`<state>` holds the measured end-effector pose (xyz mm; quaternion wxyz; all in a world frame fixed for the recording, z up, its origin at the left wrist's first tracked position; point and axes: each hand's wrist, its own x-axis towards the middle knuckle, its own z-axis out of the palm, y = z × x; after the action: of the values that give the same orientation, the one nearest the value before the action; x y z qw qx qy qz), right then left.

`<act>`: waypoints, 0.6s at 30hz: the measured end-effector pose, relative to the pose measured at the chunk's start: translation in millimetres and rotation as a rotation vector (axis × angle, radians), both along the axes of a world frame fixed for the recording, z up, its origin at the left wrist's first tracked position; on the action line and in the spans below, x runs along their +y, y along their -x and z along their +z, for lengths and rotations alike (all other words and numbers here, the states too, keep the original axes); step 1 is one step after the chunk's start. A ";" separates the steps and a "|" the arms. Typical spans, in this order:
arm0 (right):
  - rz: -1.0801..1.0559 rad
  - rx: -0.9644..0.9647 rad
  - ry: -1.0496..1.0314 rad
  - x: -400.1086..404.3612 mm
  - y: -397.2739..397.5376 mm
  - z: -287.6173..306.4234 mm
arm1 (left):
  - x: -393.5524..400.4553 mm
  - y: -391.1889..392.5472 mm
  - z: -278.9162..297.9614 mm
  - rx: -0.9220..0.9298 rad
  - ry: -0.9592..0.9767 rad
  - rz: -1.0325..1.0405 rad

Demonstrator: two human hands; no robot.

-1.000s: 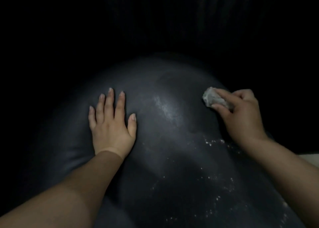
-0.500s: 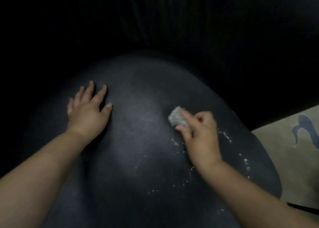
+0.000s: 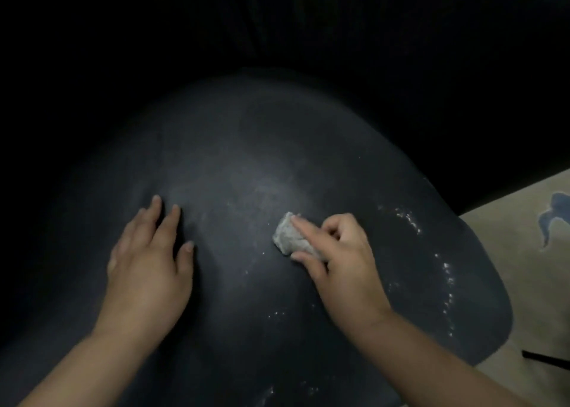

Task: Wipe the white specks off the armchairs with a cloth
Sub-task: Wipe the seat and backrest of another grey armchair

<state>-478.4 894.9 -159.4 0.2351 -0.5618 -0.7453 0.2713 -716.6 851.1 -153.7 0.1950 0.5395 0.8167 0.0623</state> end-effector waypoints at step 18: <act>-0.372 -0.207 -0.011 84.4 -116.3 -5.0 | 12.2 -69.5 -1.7 -0.055 -0.165 -0.119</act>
<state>-362.2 979.3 -164.4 0.2061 -0.7133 -0.6505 0.1600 -647.1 863.3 -155.4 0.1754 0.5993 0.7698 0.1325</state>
